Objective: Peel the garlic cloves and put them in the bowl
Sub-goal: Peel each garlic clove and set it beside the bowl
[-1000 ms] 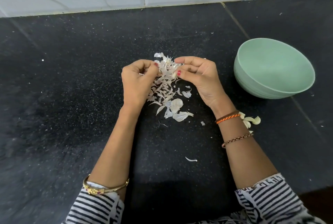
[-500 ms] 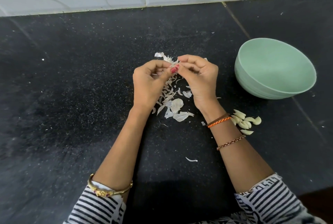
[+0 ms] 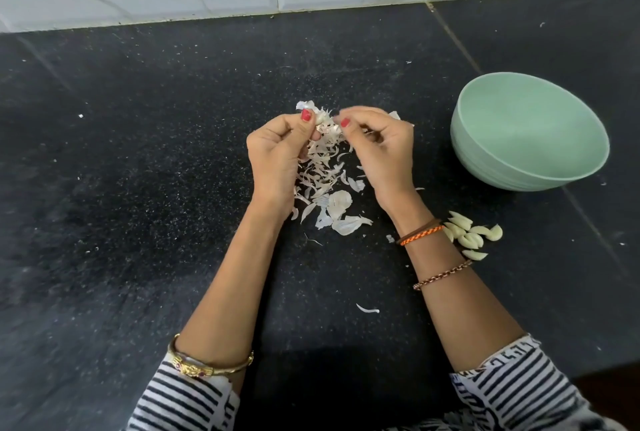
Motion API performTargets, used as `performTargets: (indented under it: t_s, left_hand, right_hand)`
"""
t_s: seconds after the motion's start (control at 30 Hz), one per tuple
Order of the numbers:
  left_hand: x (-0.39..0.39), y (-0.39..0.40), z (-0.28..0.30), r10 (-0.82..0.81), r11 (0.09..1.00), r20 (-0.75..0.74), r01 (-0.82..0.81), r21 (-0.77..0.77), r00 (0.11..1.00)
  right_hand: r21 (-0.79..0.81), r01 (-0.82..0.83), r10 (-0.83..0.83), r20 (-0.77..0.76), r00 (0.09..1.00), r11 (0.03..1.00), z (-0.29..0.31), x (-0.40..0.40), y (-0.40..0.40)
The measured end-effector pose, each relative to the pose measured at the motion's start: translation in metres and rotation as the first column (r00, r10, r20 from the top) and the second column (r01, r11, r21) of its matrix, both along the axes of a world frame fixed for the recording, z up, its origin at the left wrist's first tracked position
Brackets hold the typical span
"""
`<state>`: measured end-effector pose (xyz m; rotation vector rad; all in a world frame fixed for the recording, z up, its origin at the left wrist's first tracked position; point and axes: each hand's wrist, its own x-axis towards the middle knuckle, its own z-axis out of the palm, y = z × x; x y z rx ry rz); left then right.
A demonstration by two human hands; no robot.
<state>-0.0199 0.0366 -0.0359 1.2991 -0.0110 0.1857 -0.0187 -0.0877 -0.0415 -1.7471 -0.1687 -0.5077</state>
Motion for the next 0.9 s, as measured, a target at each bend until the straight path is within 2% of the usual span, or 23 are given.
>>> performTargets:
  t_s: [0.07, 0.2, 0.43, 0.67, 0.9]
  left_hand:
    - [0.0008, 0.0016, -0.0018, 0.006, 0.999, 0.008, -0.006, 0.035, 1.000]
    - [0.0013, 0.0027, -0.0031, 0.006, 0.996, 0.026, -0.008, 0.088, 1.000]
    - [0.0032, 0.0039, -0.0073, -0.036, 0.977, 0.106, 0.013, 0.212, 0.994]
    - [0.0034, 0.0027, -0.0082, -0.037, 0.975, 0.124, 0.008, 0.221, 0.992]
    - [0.0006, 0.0031, -0.0041, 0.003, 0.981, 0.060, -0.015, 0.191, 0.998]
  right_hand:
    - [-0.024, -0.025, 0.025, -0.028, 0.999, 0.999, -0.0014, 0.0008, 0.0002]
    - [0.034, -0.124, 0.125, -0.036, 0.992, 0.992, 0.0013, -0.0016, 0.0033]
    - [0.023, -0.139, 0.139, -0.009, 0.990, 0.990, 0.0013, -0.0023, 0.0055]
    - [0.135, -0.205, 0.216, -0.070, 0.974, 0.969, 0.0037, -0.0034, 0.0039]
    - [0.115, -0.168, 0.176, -0.056, 0.983, 0.979, 0.0043, -0.0046, 0.0037]
